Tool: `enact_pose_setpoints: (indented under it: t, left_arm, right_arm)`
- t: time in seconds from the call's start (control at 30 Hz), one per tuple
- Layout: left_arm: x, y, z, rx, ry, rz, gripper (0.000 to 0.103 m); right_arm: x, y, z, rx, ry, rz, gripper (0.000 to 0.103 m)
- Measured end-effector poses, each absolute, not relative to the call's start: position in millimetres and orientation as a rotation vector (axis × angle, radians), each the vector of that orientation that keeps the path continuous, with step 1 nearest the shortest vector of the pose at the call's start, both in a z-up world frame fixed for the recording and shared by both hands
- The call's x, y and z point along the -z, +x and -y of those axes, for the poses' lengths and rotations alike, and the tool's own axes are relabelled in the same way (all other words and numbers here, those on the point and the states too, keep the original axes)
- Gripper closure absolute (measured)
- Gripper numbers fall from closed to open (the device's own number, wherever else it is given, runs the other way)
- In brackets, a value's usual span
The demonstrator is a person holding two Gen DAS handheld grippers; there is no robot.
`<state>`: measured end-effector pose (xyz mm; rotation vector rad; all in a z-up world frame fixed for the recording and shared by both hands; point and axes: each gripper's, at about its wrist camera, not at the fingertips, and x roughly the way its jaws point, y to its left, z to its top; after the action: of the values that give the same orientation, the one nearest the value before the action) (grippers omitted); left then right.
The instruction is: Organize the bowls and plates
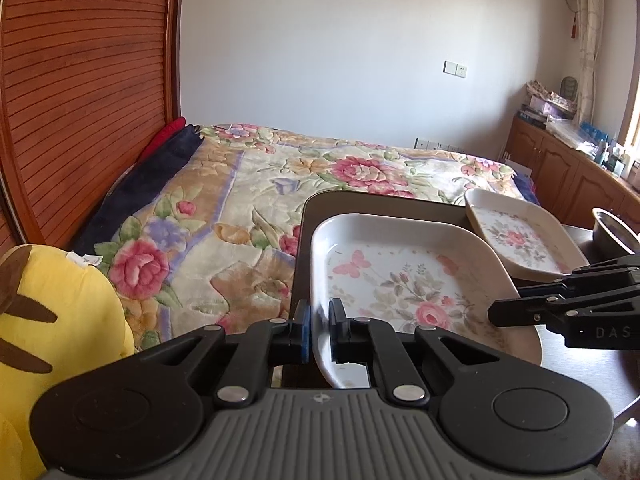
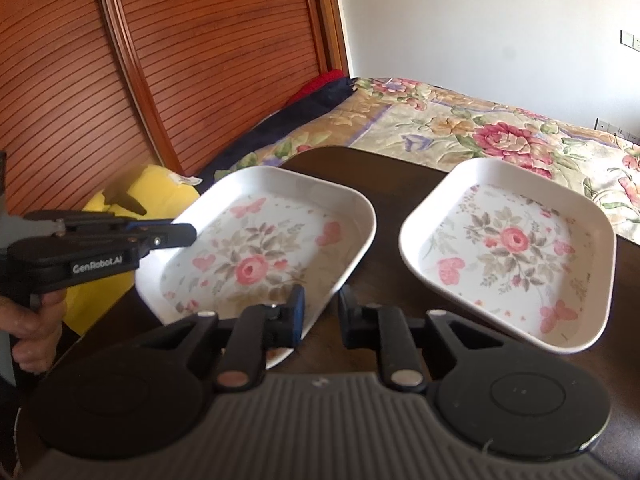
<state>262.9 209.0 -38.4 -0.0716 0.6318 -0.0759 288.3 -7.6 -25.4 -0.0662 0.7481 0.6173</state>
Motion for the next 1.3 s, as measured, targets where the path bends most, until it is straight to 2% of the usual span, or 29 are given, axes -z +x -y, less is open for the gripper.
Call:
enact_pose_setpoints:
  t: [0.63, 1.3]
  left_arm:
    - [10, 208, -161, 0.118, -0.063, -0.598, 0.093]
    - [1, 154, -103, 0.189, -0.037, -0.580, 0.093]
  right_arm:
    - [1, 247, 58, -0.591, -0.013, -0.667, 0.085]
    - [-2, 192, 121, -0.541, 0.023, -0.609, 0.085]
